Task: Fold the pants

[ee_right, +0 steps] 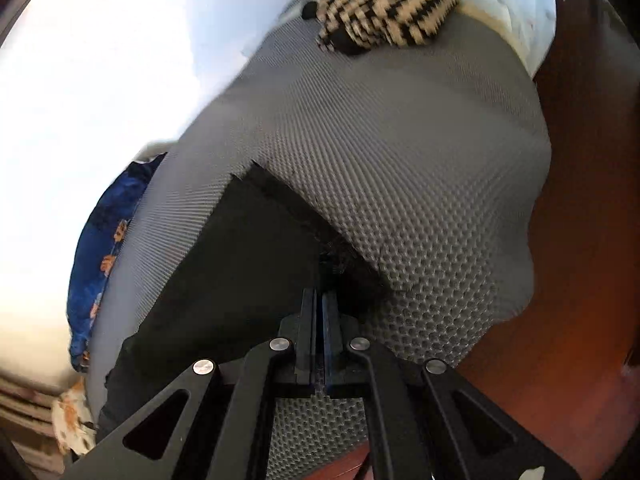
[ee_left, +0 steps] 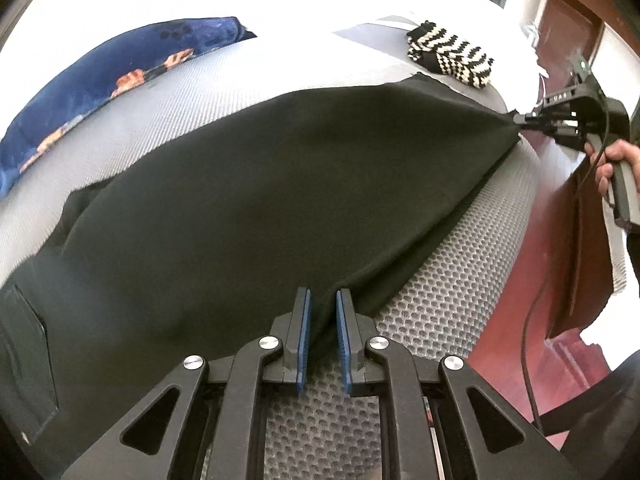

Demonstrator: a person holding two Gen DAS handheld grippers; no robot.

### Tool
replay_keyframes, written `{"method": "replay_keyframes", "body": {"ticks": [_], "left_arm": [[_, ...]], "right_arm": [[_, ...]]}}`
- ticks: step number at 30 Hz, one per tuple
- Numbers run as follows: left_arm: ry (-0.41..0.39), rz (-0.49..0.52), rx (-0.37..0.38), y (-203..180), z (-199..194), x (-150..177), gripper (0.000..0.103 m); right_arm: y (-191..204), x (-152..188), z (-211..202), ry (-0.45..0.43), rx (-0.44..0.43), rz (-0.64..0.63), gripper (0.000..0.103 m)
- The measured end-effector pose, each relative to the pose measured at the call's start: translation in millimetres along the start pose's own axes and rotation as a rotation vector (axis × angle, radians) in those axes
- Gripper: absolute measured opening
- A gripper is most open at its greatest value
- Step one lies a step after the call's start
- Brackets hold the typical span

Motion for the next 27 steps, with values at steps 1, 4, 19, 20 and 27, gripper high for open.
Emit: {"method": "replay_keyframes", "body": {"ticks": [1,4,19,20,27], "left_arm": [[0.006,0.01,0.021,-4.3,0.6,-0.1,0.013],[0.014,0.04,0.074,-14.2,0.2,2.5,0.013],[-0.007,-0.063,0.105,12.6,-17.2,10.3,0.013],[0.012,-0.083,0.104,15.9,-12.8,13.5,0.013],[-0.012,-0.126,0.118,20.5,-16.4,16.0,0.013]], "right_arm": [[-1.5,0.1,-0.4,-0.004,0.007,-0.009,0.002],[-3.8,0.8,2.1,-0.017,0.05,-0.039,0.002],[-24.6,11.1,19.8,0.029,0.087,0.029,0.002],[-23.7,10.9,22.2,0.032,0.095,0.011,0.002],[-24.0,-1.9,3.0,0.02,0.103,0.039,0.02]]}}
Point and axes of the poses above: each gripper's, at about its wrist camera, not at the fingertips, and z roughly the way its jaws point, y to its left, x to its underside, the point moved 9 cm from there along z, roughly the way its jaws point, and after that the axes turned 9 degrees about x, right-handed, at the moved point
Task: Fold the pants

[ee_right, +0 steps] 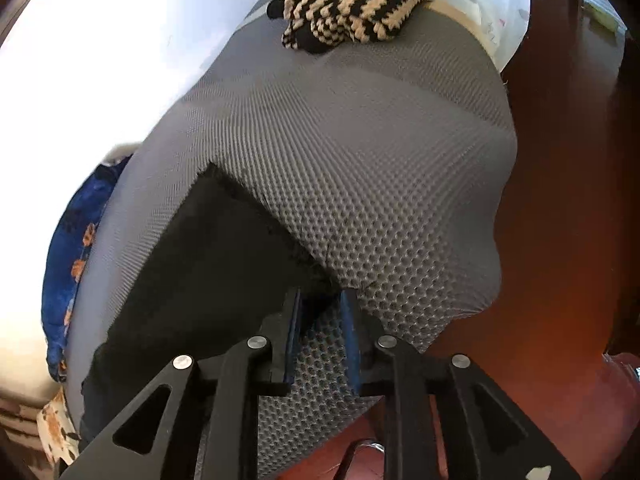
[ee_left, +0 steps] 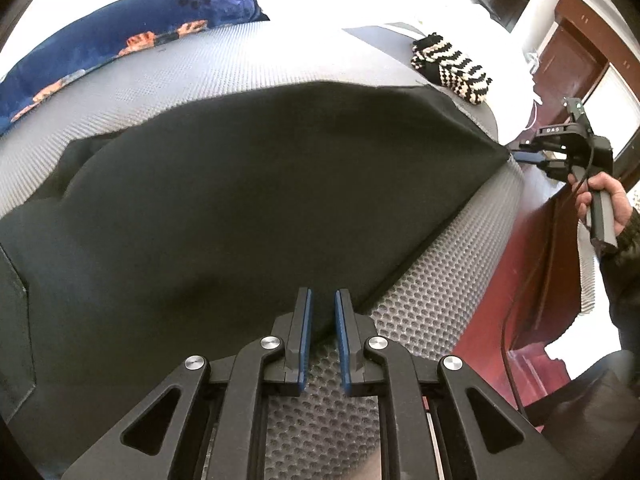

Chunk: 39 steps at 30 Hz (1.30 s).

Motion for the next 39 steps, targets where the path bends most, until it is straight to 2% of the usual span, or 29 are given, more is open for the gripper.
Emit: {"method": "replay_keyframes", "body": {"ticks": [6,8,13,19,20,23,26,30,32,33,36,39], "left_arm": [[-0.069,-0.046,-0.068,21.8,-21.0,-9.5,0.014],[-0.1,-0.081,-0.1,37.8,-32.1,-11.2,0.014],[-0.137,-0.161,-0.167,71.6,-53.1,-9.3,0.014],[-0.141,-0.241,-0.213,99.9,-60.7,-0.6,0.014],[-0.135,-0.247,-0.219,103.0,-60.0,1.2,0.014],[-0.13,-0.269,-0.219,107.6,-57.8,4.7,0.014],[-0.122,-0.278,-0.214,109.1,-53.9,6.9,0.014],[-0.109,-0.286,-0.209,110.8,-50.3,11.3,0.014],[-0.109,-0.288,-0.21,110.7,-47.7,11.0,0.014],[-0.111,-0.288,-0.211,110.8,-47.5,11.3,0.014],[-0.116,-0.286,-0.211,109.9,-47.0,11.1,0.015],[-0.121,-0.29,-0.206,110.3,-47.0,11.8,0.015]], "right_arm": [[46.6,-25.9,-19.6,-0.031,-0.066,-0.114,0.021],[73.3,-36.2,-13.4,-0.008,-0.115,-0.159,0.022],[118.7,-64.1,21.3,0.077,-0.148,-0.214,0.022],[151.3,-88.6,62.8,0.108,-0.048,-0.272,0.023],[153.7,-91.1,67.9,0.105,-0.027,-0.282,0.028],[154.7,-94.3,78.1,0.103,0.026,-0.297,0.034],[151.7,-93.8,89.1,0.106,0.107,-0.34,0.034],[152.4,-87.2,95.2,0.104,0.143,-0.397,0.034],[153.4,-87.0,96.4,0.095,0.174,-0.436,0.029],[155.3,-85.8,95.5,0.086,0.185,-0.462,0.018],[156.6,-85.0,90.7,0.048,0.218,-0.481,0.007],[153.8,-86.3,80.1,-0.013,0.22,-0.468,0.003]]}}
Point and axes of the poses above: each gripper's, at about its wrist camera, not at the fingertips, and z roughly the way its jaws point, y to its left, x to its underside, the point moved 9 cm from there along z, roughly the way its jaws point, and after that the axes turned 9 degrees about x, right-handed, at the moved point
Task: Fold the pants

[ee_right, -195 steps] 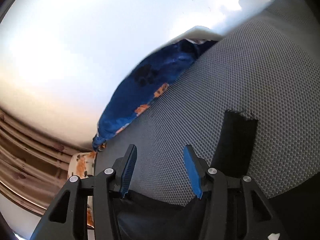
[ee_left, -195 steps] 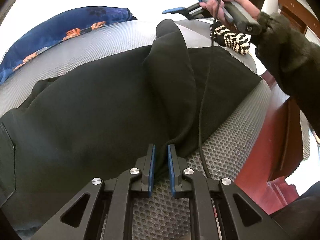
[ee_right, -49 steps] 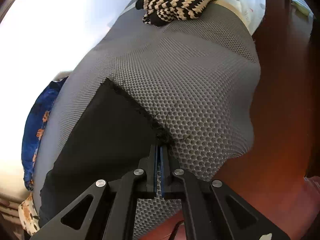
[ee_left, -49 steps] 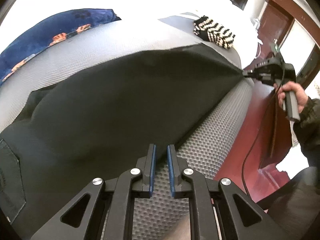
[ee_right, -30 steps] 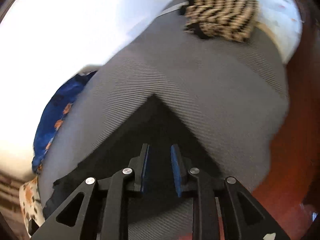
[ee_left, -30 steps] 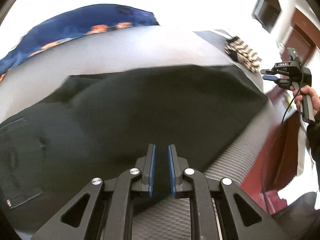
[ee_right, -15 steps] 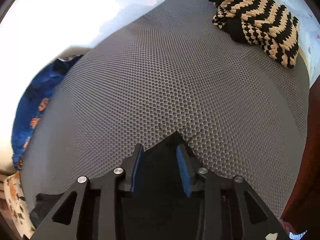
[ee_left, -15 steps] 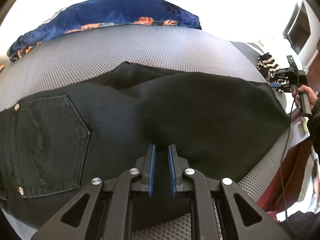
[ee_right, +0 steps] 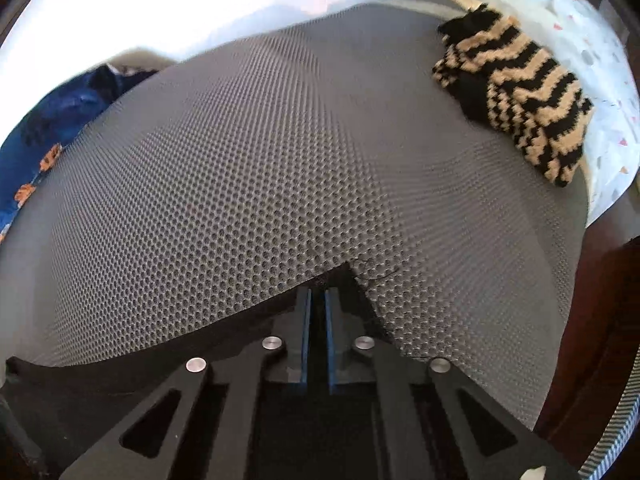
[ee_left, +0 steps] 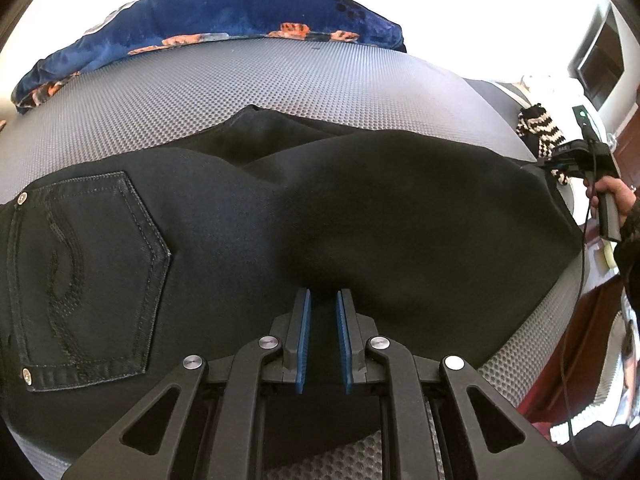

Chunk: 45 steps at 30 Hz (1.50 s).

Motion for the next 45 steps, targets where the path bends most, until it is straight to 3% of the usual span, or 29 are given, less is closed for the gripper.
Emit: {"method": "replay_keyframes", "body": {"ticks": [4,11,14,17,19,23,27,30,36,41,43,44,45], "left_arm": [[-0.011,-0.009,0.011,1.5,-0.8,1.3,0.015],[-0.02,-0.002,0.012,1.6,-0.5,1.4,0.015],[-0.017,-0.003,0.016,1.3,-2.1,0.3,0.015],[-0.042,-0.003,-0.004,5.3,-12.3,-4.8,0.015],[-0.071,-0.021,-0.006,10.9,-21.1,-8.7,0.016],[-0.093,-0.059,-0.027,29.1,-32.8,-9.8,0.017],[-0.1,-0.08,-0.057,45.4,-43.0,-2.0,0.017],[-0.105,-0.094,-0.089,59.2,-51.8,6.5,0.017],[-0.111,-0.134,-0.095,84.8,-66.4,22.3,0.017],[-0.133,-0.159,-0.042,91.9,-72.0,31.8,0.017],[-0.141,-0.163,-0.027,93.0,-72.5,32.9,0.017],[-0.145,-0.164,-0.019,93.5,-73.6,34.8,0.017],[-0.148,-0.164,-0.014,93.7,-73.5,34.3,0.017]], "right_arm": [[-21.5,-2.2,-12.4,-0.075,0.007,0.101,0.002],[-34.0,5.3,14.8,-0.02,0.034,0.133,0.0],[-33.6,4.7,11.5,0.011,0.02,0.146,0.011],[-32.2,3.7,-11.7,-0.02,-0.025,0.171,0.026],[-19.3,2.9,-33.6,-0.046,-0.067,0.159,0.027],[55.6,10.5,-86.0,-0.075,-0.243,-0.009,0.033],[175.4,46.5,-125.7,-0.004,-0.492,-0.258,0.039],[262.1,79.7,-141.2,0.058,-0.627,-0.427,0.039],[396.1,140.8,-148.0,0.158,-0.734,-0.694,0.039],[444.6,166.7,-128.1,0.239,-0.715,-0.794,0.039],[450.1,177.3,-122.6,0.281,-0.704,-0.807,0.031],[450.8,177.2,-123.3,0.284,-0.714,-0.803,0.01],[450.3,175.8,-125.8,0.28,-0.727,-0.802,0.01]]}}
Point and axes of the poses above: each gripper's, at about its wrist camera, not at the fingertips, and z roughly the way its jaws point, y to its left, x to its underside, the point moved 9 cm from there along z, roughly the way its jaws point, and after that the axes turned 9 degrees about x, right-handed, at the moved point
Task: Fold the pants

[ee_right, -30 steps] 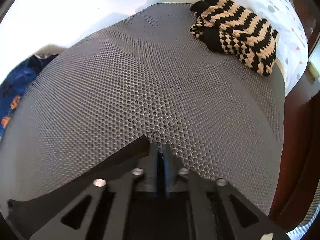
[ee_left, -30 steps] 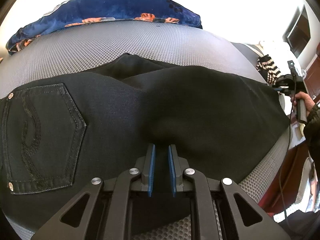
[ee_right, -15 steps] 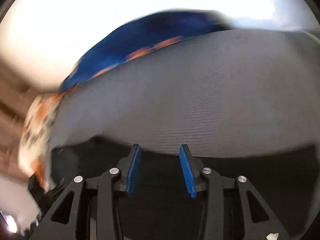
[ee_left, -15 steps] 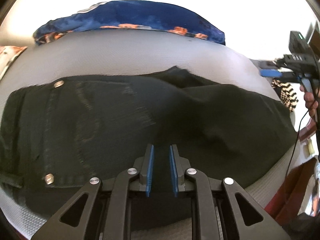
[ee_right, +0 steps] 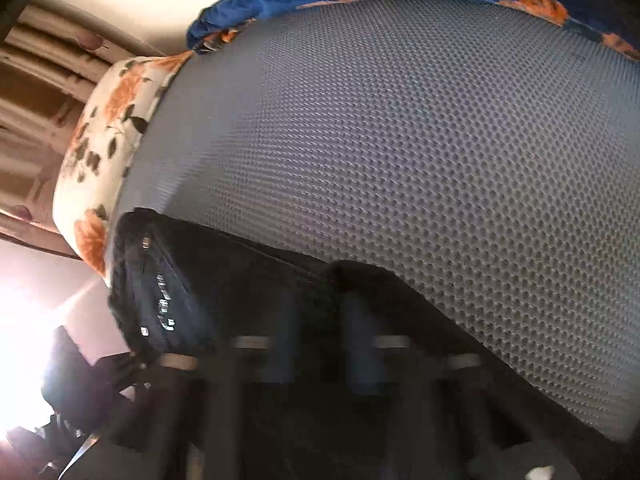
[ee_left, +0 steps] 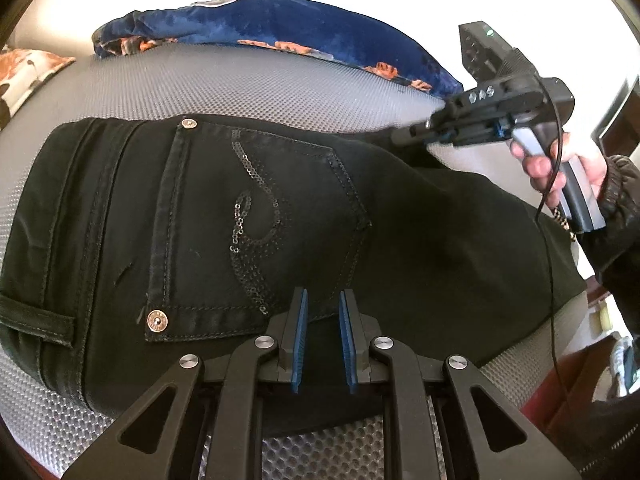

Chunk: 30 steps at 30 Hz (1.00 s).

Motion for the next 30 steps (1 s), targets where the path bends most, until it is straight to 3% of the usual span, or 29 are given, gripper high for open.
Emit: {"method": "replay_keyframes", "body": {"ticks": [2,5,7,11,14,15,16,18,24,27,30], "left_arm": [[-0.008,0.002,0.011,0.9,-0.7,1.1,0.017],[-0.021,-0.004,0.025,2.4,-2.7,2.8,0.017],[-0.026,-0.01,0.034,3.8,-3.1,2.9,0.017],[-0.02,-0.005,0.032,4.3,-3.8,2.0,0.017],[0.011,0.01,0.024,2.5,-3.8,-1.7,0.018],[0.024,0.015,0.019,1.6,-3.9,-4.1,0.018],[0.037,0.034,0.002,0.1,-5.9,-8.2,0.018],[0.019,0.077,-0.028,-3.3,-13.0,-19.1,0.022],[-0.026,0.175,-0.05,-18.4,-17.0,-62.1,0.032],[-0.008,0.251,-0.042,-35.9,3.9,-84.3,0.032],[0.039,0.297,-0.02,-54.6,34.5,-96.3,0.032]], "right_arm": [[4.6,-7.7,-14.1,-0.054,-0.013,-0.011,0.008],[7.2,-16.2,-15.4,-0.102,0.064,-0.045,0.008],[1.7,-18.8,0.5,-0.098,0.13,-0.059,0.007],[-9.0,-24.6,15.8,-0.109,0.14,-0.011,0.007],[-10.1,-25.1,10.0,-0.112,0.137,-0.005,0.016],[-10.6,-26.5,2.0,-0.127,0.137,0.018,0.029],[-14.5,-26.7,-8.4,-0.146,0.138,0.033,0.035],[-18.7,-25.4,-36.5,-0.214,0.136,0.054,0.038],[-52.2,27.7,-112.1,-0.277,0.163,0.127,0.04],[-87.8,70.2,-125.6,-0.258,0.314,0.171,0.044],[-115.1,100.8,-119.5,-0.222,0.406,0.222,0.044]]}}
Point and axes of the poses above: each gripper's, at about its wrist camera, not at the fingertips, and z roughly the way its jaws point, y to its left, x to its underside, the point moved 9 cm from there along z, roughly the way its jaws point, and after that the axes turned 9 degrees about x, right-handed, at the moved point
